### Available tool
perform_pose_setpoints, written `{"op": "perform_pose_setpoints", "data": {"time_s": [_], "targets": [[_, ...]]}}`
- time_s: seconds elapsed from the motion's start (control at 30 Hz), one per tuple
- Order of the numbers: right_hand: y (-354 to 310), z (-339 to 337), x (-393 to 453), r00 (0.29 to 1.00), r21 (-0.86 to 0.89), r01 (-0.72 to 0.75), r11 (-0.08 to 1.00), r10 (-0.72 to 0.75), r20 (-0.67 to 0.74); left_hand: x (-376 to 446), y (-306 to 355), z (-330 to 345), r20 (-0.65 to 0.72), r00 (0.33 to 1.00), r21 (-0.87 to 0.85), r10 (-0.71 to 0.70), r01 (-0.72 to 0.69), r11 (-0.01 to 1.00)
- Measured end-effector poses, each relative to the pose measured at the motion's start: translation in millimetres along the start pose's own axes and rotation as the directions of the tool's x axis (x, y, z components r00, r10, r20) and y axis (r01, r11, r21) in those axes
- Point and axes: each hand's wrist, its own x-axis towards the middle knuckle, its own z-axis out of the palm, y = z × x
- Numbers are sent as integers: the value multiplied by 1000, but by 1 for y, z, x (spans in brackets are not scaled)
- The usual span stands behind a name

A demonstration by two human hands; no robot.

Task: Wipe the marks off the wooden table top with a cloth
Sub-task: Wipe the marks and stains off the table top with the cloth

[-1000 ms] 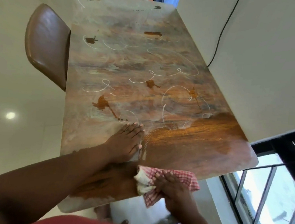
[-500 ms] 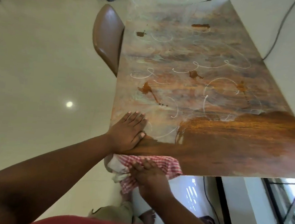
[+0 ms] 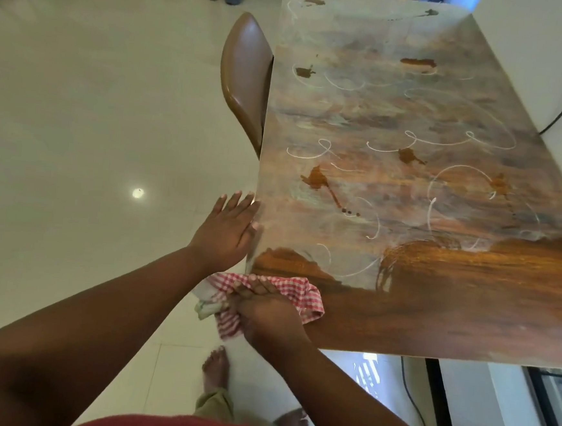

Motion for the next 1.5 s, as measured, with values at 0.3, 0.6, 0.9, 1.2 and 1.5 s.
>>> {"op": "perform_pose_setpoints", "data": {"time_s": [0.3,0.6,0.9,1.2,1.5], "targets": [[3,-15,-45,971,-9,32,999,-29,238,25,-29,-3,80,979,35,186,-189,981],[27,-15,30,895,138,-421,897,435,-98,52,-39,-5,59,962,-37,265,-263,964],[39,-33,-24,915,39,-402,915,403,-18,79,-27,-7,82,918,0,387,-389,921],[111,-49,-28,609,100,-773,626,777,-156,83,-2,15,139,920,48,366,-376,925],[152,-89,-92,869,44,-492,869,488,84,90,26,6,140,961,169,240,-262,950]]}}
